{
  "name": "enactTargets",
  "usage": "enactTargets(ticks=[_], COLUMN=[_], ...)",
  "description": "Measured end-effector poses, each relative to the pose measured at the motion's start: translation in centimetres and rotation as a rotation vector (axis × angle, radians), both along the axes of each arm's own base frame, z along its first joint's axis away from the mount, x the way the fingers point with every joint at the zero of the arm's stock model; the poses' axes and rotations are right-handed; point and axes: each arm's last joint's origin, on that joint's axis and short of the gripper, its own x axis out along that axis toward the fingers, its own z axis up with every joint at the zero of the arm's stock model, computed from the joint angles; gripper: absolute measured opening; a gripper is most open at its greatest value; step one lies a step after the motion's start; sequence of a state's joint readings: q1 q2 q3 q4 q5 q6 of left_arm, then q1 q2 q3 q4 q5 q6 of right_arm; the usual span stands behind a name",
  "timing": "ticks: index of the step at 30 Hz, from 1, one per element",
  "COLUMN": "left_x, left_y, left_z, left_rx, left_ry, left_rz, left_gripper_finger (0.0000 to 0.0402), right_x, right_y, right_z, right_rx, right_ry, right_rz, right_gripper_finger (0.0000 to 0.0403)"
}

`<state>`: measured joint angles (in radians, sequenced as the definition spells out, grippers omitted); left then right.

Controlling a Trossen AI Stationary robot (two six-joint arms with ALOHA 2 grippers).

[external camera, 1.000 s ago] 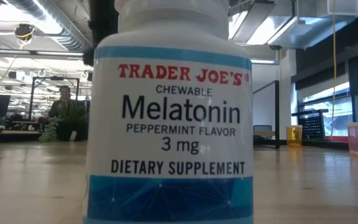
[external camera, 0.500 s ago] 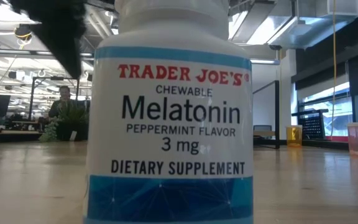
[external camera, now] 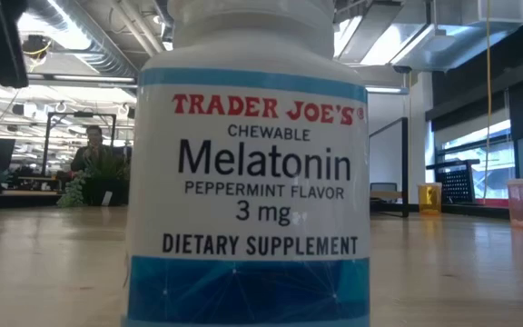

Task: Pick and place medicine bottles onto shelf by color
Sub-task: Put the green pill bottle on the shelf aligned with the green bottles

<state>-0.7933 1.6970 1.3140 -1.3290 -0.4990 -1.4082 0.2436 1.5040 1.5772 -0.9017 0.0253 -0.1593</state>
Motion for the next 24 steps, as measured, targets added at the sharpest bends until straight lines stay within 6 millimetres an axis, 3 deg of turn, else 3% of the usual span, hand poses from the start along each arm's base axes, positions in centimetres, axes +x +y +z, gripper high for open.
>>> enactTargets(ticks=[16, 24], left_x=[-3.2, -4.0], left_y=[-1.6, -2.1], left_z=[0.3, 0.3], left_rx=[0.046, 0.055], left_ry=[-0.082, -0.117], left_rz=[0.109, 0.093], left_gripper_finger=[0.0198, 0.0198], right_x=[1.1, 2.3], right_y=[0.3, -0.1], right_z=[1.2, 0.4], right_rx=[0.065, 0.091], right_ry=[-0.157, -0.150], right_rz=[-0.024, -0.079], right_gripper_finger=[0.0245, 0.0245])
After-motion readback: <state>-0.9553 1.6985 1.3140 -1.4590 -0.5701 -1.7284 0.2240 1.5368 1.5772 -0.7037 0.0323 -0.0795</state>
